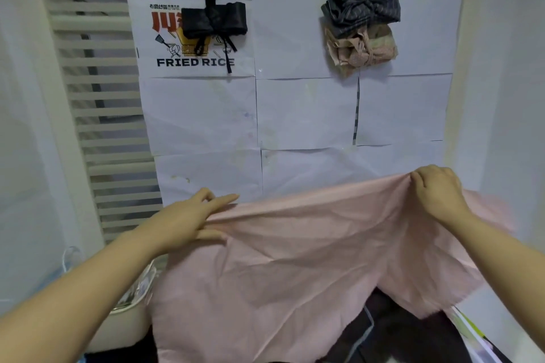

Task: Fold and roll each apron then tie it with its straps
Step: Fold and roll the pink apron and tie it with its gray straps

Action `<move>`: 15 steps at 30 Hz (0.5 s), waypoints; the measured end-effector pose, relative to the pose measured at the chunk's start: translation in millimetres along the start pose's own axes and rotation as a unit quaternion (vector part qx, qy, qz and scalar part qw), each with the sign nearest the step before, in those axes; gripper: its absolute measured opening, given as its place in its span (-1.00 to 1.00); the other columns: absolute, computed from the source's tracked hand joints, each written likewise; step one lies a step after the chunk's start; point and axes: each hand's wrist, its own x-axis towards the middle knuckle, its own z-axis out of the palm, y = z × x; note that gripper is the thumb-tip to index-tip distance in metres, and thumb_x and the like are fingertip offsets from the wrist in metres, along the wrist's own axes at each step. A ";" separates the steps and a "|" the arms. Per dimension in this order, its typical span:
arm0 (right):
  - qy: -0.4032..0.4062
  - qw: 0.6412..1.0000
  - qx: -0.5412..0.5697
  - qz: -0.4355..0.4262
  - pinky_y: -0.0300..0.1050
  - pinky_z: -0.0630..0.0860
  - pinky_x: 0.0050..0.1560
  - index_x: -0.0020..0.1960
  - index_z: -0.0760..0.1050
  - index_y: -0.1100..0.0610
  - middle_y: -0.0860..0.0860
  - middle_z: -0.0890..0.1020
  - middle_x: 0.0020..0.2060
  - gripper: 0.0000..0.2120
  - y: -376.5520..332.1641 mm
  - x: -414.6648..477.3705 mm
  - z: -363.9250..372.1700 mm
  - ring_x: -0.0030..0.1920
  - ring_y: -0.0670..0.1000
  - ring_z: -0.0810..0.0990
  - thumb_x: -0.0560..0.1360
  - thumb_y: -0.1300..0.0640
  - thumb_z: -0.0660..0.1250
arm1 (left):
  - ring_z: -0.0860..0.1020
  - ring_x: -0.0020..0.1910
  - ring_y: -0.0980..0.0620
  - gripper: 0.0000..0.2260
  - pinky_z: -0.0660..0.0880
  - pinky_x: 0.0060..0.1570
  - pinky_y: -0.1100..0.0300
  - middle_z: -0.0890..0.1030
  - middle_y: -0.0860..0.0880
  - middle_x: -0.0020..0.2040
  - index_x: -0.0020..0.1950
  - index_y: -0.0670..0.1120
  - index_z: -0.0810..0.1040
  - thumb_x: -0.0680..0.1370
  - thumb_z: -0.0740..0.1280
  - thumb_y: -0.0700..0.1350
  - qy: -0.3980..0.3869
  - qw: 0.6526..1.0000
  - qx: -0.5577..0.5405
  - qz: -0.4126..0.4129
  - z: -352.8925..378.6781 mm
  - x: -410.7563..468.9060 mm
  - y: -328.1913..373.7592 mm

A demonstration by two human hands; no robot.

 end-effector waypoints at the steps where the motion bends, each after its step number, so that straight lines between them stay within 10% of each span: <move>1: 0.003 1.000 0.001 0.002 0.16 0.43 -0.04 -0.24 0.48 0.30 0.34 0.56 -0.23 -0.62 2.8 -1.5 -0.9 -0.17 0.35 0.52 0.52 0.12 0.01 | 0.50 0.01 0.05 -0.19 0.45 0.04 0.15 0.36 0.12 0.17 0.45 0.36 0.10 0.24 0.00 0.62 0.027 0.999 -0.024 0.005 1.4 2.7 1.3; 6: 0.032 0.999 0.020 -0.012 0.05 0.34 -0.11 -0.11 0.41 0.22 0.28 0.58 -0.15 -0.68 8.5 -11.2 -11.0 -0.12 0.30 0.52 0.55 0.06 -0.03 | 0.53 -0.07 0.05 -0.71 0.39 -0.13 0.39 0.57 0.14 -0.06 -0.02 0.24 0.47 0.38 0.53 0.05 0.080 0.964 -0.241 -0.079 -10.9 8.2 1.6; 12: 0.046 0.984 -0.042 -0.165 -0.03 0.38 -0.21 0.13 0.47 0.10 0.06 0.61 -0.07 -0.53 7.7 -25.6 -36.9 -0.23 0.23 0.58 0.47 -0.20 0.05 | 0.60 -0.12 -0.04 -0.74 0.53 -0.09 0.07 0.63 -0.17 0.05 0.10 0.12 0.58 0.52 0.38 -0.22 0.125 0.755 -0.625 -0.155 -31.0 -0.7 -17.9; 15: 0.037 0.964 -0.098 -0.246 -0.06 0.40 -0.34 -0.06 0.47 0.11 0.07 0.57 -0.21 -0.69 7.7 -15.3 -34.7 -0.38 0.19 0.51 0.56 -0.09 0.09 | 0.56 -0.21 -0.04 -0.78 0.47 -0.25 0.12 0.60 -0.16 -0.01 0.14 0.03 0.54 0.58 0.28 -0.24 0.189 0.760 -0.592 -0.189 -41.0 2.4 -14.8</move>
